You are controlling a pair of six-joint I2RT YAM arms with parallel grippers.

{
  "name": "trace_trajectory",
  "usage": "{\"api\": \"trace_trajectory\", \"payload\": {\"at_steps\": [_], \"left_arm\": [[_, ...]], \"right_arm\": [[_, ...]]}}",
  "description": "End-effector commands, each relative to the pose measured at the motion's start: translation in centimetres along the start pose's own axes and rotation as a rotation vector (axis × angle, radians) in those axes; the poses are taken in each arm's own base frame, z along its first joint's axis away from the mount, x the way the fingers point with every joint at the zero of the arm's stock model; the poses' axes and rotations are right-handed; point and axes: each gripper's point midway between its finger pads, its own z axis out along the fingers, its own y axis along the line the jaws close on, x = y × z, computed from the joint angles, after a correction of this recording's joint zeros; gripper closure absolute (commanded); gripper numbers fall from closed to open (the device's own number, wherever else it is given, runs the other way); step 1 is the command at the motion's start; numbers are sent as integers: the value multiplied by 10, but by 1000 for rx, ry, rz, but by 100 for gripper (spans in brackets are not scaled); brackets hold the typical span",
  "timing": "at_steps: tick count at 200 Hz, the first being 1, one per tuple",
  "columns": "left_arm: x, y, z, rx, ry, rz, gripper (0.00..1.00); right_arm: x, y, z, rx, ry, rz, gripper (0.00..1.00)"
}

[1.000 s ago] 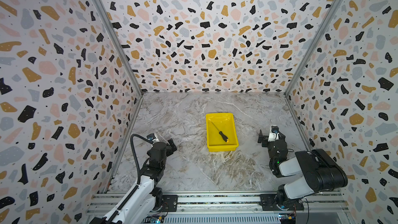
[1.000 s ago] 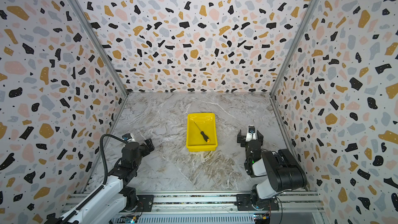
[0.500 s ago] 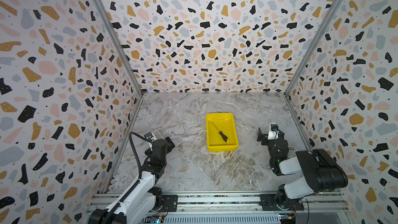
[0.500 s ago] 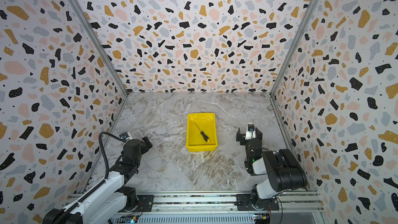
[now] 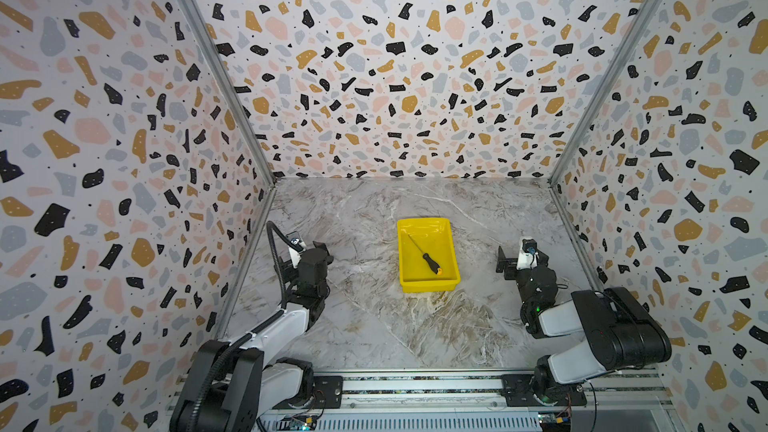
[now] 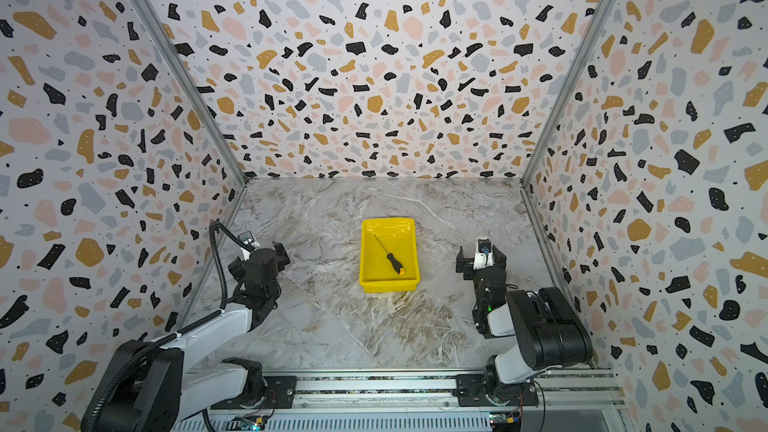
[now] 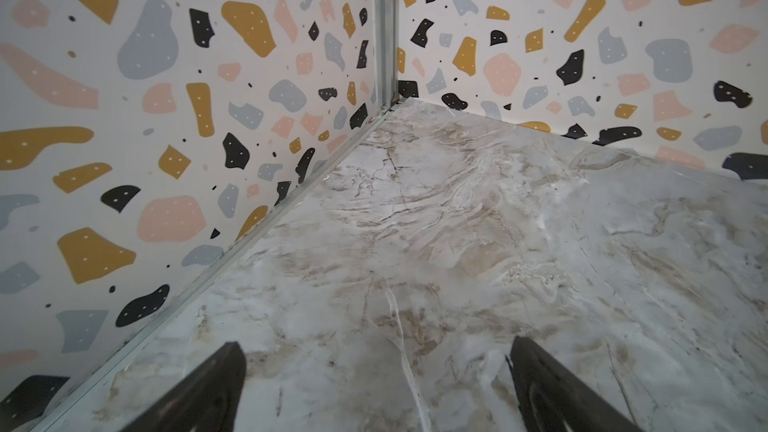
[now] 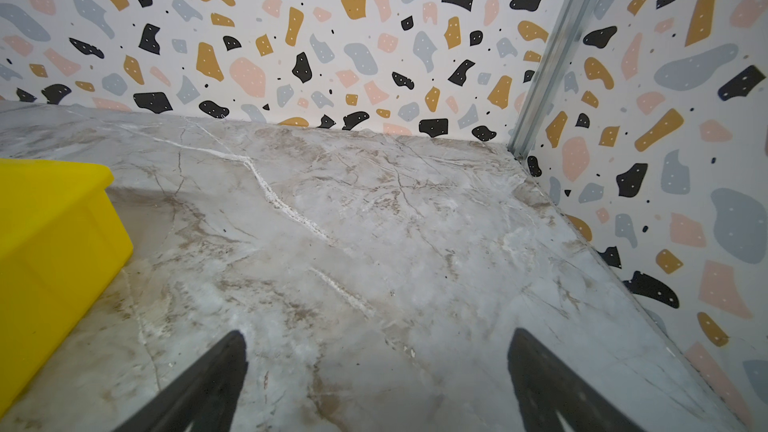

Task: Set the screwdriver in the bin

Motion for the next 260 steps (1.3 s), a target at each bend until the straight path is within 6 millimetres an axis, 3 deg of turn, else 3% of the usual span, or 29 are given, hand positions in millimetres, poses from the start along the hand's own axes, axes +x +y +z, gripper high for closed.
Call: {"api": "trace_trajectory", "payload": {"at_steps": [1, 25, 70, 121, 260], "left_arm": [[-17, -16, -10, 131, -139, 52, 0], [-12, -14, -15, 149, -179, 11, 0], [-8, -35, -11, 241, -188, 70, 0], [4, -26, -15, 231, -216, 44, 0], [3, -26, -15, 231, -219, 42, 0]], "right_arm": [[-10, -1, 5, -4, -22, 3, 1], [-11, -1, 5, -6, -21, 3, 1], [-11, 0, 5, -8, -21, 4, 1], [-10, -1, 5, -8, -20, 5, 1], [-9, -2, 9, -27, -9, 20, 1]]}}
